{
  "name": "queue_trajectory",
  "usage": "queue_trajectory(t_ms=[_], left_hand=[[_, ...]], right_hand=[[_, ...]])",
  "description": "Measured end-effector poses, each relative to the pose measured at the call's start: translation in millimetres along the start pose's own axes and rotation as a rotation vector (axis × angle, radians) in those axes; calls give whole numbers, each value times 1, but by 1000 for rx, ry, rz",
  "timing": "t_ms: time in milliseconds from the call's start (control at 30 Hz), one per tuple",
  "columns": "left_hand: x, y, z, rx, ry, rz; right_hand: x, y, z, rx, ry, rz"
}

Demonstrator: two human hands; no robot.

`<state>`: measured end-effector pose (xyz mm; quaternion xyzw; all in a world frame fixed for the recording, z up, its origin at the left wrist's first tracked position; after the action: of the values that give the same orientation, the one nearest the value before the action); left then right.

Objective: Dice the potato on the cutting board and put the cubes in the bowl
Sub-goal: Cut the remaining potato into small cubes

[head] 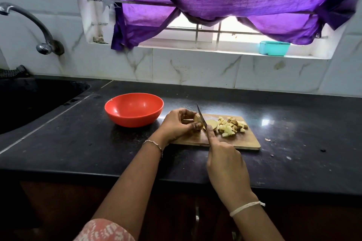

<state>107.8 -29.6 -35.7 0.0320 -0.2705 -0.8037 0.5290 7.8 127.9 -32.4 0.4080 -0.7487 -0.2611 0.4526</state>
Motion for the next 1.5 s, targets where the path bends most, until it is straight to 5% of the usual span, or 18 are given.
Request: queue_trajectory(t_ms=[1500], left_hand=[[0,-2,4,53,-35,39]], right_hand=[[16,-7,-12,-78,67,-109]])
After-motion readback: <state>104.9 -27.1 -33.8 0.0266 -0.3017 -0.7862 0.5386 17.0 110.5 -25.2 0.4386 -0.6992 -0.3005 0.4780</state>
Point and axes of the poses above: each hand's wrist, its own x-axis towards the middle knuckle, its own y-axis out of the back of the hand, z = x × y, the point moved 3 cm from there along x, towards the middle knuckle, and after that the axes turned 11 degrees about x, right-handed, at the moved point
